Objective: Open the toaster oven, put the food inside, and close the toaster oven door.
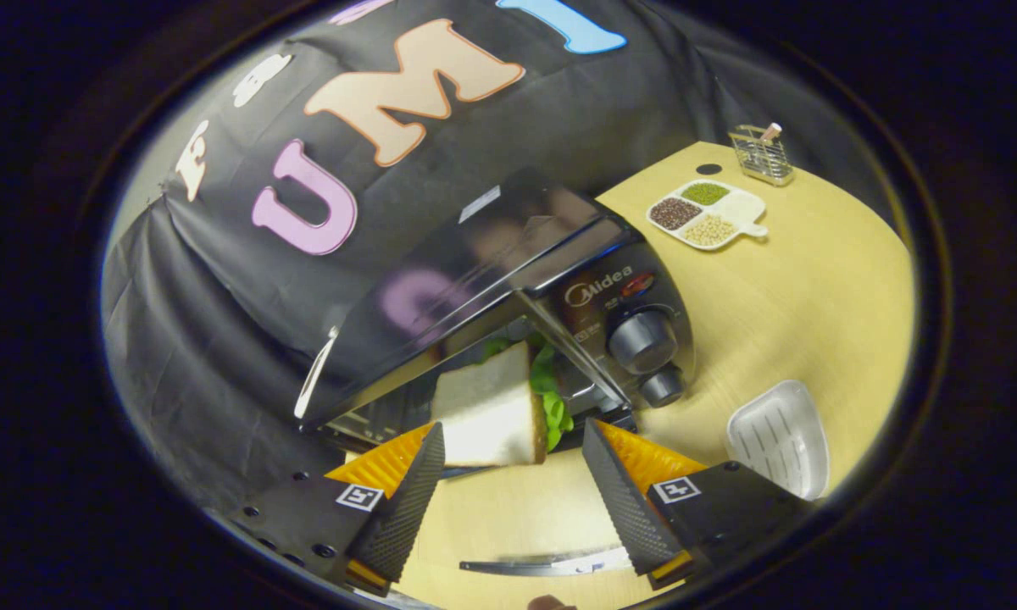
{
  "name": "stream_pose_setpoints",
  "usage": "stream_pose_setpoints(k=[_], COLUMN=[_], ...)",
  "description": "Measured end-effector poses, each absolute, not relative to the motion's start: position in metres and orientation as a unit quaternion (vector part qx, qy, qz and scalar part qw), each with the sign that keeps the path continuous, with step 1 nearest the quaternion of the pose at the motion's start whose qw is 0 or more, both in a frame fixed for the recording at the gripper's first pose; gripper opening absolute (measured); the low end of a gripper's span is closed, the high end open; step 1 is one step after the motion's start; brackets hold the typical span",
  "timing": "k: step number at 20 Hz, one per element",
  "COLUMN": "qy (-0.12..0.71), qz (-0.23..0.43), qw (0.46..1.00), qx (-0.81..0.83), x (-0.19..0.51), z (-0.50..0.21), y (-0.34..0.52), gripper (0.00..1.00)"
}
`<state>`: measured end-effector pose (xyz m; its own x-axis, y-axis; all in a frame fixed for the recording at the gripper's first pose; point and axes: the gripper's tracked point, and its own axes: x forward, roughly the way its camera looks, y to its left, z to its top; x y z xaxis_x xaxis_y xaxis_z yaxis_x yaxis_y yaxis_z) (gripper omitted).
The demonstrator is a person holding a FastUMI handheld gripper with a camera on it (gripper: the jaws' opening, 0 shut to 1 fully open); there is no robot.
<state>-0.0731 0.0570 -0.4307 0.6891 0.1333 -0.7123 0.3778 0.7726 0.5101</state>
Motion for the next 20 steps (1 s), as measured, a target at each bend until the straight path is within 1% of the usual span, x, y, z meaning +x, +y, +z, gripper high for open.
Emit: stream_pose_setpoints(k=[5,10,16,20], qy=[0.401,0.423,0.467,0.504], qz=[0.001,0.065,0.134,0.164], qw=[0.875,0.87,0.85,0.831], qx=[0.273,0.243,0.206,0.173], x=[-0.1,-0.124,-0.162,-0.188], z=[-0.409,-0.398,-0.407,-0.425], y=[0.093,0.128,0.161,0.167], gripper=[0.99,0.99,0.99,0.99])
